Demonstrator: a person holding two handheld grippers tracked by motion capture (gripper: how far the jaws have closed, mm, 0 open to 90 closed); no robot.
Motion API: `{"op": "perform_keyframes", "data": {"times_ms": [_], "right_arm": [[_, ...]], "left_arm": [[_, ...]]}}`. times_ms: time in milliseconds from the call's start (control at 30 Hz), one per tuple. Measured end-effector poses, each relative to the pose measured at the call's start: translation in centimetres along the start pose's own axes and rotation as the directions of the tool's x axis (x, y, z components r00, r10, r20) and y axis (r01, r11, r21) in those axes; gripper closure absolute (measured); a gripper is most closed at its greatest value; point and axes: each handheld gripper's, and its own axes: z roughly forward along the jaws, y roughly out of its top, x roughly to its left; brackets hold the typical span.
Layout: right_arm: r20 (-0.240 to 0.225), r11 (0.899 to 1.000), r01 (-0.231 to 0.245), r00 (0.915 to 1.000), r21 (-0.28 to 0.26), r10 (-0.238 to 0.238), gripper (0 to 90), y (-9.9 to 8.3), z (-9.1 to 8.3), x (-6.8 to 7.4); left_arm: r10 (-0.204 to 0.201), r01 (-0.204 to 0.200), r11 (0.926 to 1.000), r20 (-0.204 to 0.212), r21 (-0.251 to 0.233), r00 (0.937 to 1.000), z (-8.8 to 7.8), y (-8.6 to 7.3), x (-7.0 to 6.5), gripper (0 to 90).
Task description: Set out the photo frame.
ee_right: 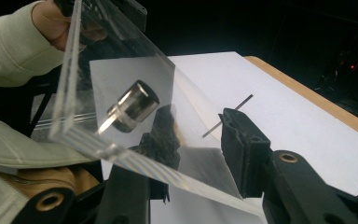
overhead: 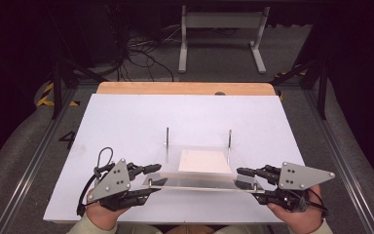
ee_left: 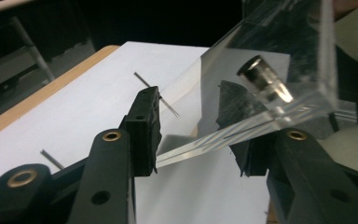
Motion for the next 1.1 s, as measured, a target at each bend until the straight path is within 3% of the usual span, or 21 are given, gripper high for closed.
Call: {"op": "perform_keyframes", "data": {"times_ms": [100,200,333,400,467,667,1100], "right_arm": [[-0.003,1.0,-0.006,1.0,-0.004,0.006,64.1,0.4,-0.3,0.0],[0.016,0.999,0.014,0.9998,-0.038,-0.013,64.2,0.6,-0.2,-0.3],[0.052,0.995,0.043,0.9979,-0.094,-0.038,64.0,1.1,0.1,-1.2],[0.073,0.991,0.055,0.9962,-0.121,-0.046,63.5,1.3,0.3,-1.7],[0.091,0.987,0.058,0.9949,-0.151,-0.044,62.9,1.5,0.4,-2.4],[0.124,0.97,0.047,0.9921,-0.237,-0.017,61.4,1.9,1.1,-4.5],[0.188,0.952,0.027,0.9816,-0.304,0.032,59.7,2.7,2.3,-7.7]], "left_arm": [[0.031,-0.031,0.9995,-0.023,-0.005,0.9992,-0.1,0.5,0.0,59.1],[0.023,-0.024,0.9991,-0.043,-0.036,0.9988,-0.1,0.7,0.6,58.4],[-0.006,-0.004,0.9962,-0.116,-0.087,0.9933,-0.1,1.0,1.3,53.7],[-0.037,0.019,0.9923,-0.144,-0.122,0.9888,-0.3,0.9,1.8,47.0],[-0.057,0.036,0.9912,-0.169,-0.127,0.984,-0.6,0.7,2.3,40.8],[-0.096,0.076,0.9921,-0.222,-0.1,0.9703,-1.0,-0.9,3.4,35.7],[-0.14,0.146,0.9893,-0.308,-0.005,0.941,-1.2,-4.7,4.7,31.8]]}}
